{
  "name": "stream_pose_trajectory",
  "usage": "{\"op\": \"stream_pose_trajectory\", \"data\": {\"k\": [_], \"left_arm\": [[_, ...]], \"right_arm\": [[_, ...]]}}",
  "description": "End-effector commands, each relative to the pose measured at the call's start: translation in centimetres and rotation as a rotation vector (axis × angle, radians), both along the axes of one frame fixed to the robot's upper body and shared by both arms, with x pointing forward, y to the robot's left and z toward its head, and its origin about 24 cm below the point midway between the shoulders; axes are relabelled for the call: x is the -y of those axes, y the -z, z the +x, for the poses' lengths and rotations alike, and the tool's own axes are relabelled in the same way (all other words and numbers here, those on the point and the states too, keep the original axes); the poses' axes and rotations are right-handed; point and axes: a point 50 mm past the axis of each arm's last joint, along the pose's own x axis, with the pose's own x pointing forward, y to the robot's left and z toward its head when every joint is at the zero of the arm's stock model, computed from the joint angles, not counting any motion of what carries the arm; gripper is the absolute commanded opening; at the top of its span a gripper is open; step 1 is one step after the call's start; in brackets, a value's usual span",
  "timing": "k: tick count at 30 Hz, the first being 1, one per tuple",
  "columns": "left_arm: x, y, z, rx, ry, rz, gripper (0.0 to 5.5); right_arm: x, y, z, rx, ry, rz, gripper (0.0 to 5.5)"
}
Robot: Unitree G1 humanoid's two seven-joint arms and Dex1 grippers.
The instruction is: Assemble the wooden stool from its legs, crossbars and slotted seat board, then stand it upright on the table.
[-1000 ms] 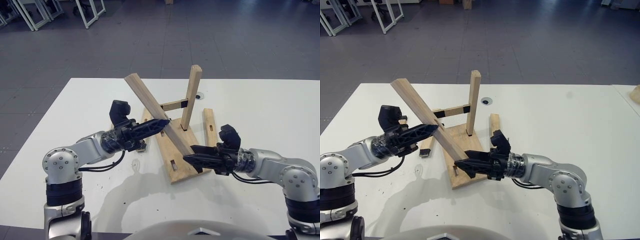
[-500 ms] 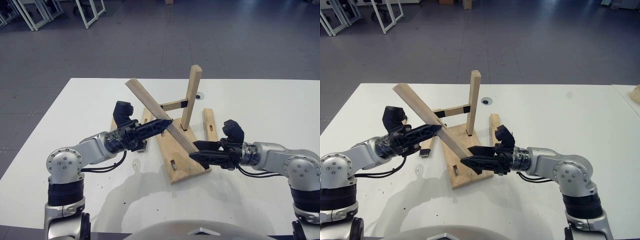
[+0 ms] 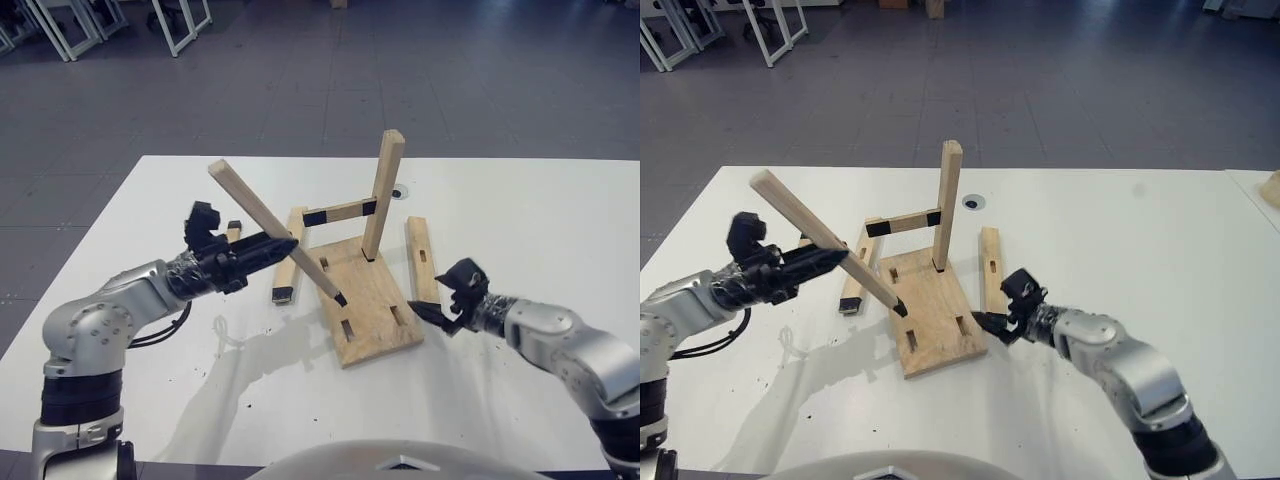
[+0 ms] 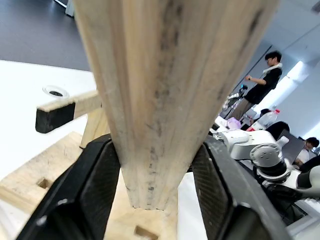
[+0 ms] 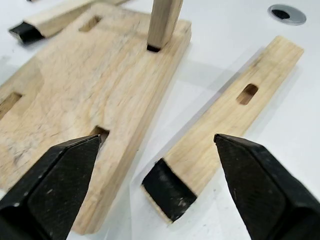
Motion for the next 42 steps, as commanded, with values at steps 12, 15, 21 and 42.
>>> {"op": "stream_pose_trajectory", "data": {"k": [12,15,21,42], "left_arm": [[0.2,0.0,2.0,0.121,-0.018,0.024,2.08],[-0.1,0.1,2.2,0.124,-0.032,0.038,2.08],[-1.4,0.2,2.3,0.156,-0.068,0.097,2.08],[1.0,3.8,3.8,0.150,-0.012,0.068,2.08]], "right_arm": [[-1.1,2.8,-0.6,-0.033,0.011,-0.122,4.18],[-1.1,2.9,-0.5,-0.025,-0.008,-0.132,4.18],[1.9,1.8,-1.2,-0.074,-0.162,-0.194,4.18],[3.4,1.2,0.9,-0.038,-0.239,-0.212,4.18]]}}
